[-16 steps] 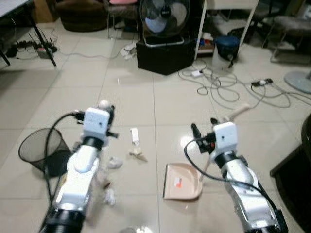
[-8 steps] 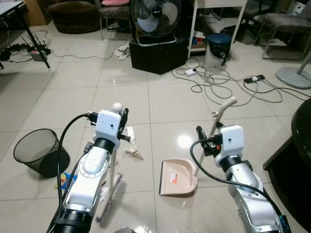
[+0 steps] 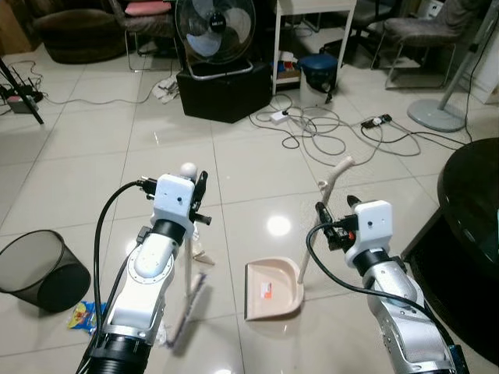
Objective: Sweep floor
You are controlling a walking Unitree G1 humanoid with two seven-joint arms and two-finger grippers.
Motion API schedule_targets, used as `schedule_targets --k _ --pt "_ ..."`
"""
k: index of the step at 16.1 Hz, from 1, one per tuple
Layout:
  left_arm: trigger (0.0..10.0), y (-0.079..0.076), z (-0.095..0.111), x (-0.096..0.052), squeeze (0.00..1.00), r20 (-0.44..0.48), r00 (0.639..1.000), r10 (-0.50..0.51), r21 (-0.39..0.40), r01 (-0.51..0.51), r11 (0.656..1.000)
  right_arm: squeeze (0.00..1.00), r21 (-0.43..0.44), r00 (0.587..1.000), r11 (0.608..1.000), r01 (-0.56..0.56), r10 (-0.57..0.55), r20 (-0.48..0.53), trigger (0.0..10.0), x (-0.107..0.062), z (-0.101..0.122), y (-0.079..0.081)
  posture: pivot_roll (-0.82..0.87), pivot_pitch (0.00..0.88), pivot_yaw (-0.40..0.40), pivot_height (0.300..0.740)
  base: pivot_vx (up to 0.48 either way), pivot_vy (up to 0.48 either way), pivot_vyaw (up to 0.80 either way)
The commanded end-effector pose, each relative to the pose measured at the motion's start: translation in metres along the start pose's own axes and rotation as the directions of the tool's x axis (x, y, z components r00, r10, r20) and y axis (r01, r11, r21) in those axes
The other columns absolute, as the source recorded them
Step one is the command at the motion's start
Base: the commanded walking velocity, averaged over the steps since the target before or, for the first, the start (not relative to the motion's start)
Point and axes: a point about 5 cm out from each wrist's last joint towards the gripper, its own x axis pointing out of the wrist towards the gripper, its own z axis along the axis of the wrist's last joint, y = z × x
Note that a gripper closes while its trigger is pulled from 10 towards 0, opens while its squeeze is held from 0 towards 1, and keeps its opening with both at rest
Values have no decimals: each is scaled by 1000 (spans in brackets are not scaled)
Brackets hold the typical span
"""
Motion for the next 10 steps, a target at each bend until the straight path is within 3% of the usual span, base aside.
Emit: schedule_targets --k 1,3,7,10 --pt "10000 6 7 1 0 34 999 8 26 -9 1000 0 4 1000 1000 -12 12 3 10000 2 2 1 -97 18 49 740 322 0 0" --pt "10000 5 6 0 0 33 999 3 24 -4 1000 0 5 1000 1000 -20 20 3 10000 2 2 2 -99 21 51 740 345 0 0" --pt "10000 5 6 0 0 34 999 -1 17 0 1000 0 31 1000 999 -14 14 -8 10000 0 1 2 -103 26 54 740 367 0 -439" --pt "10000 5 7 0 0 35 999 -3 14 2 1000 0 18 1000 1000 -11 11 -1 10000 0 1 1 -102 30 55 740 374 0 0"
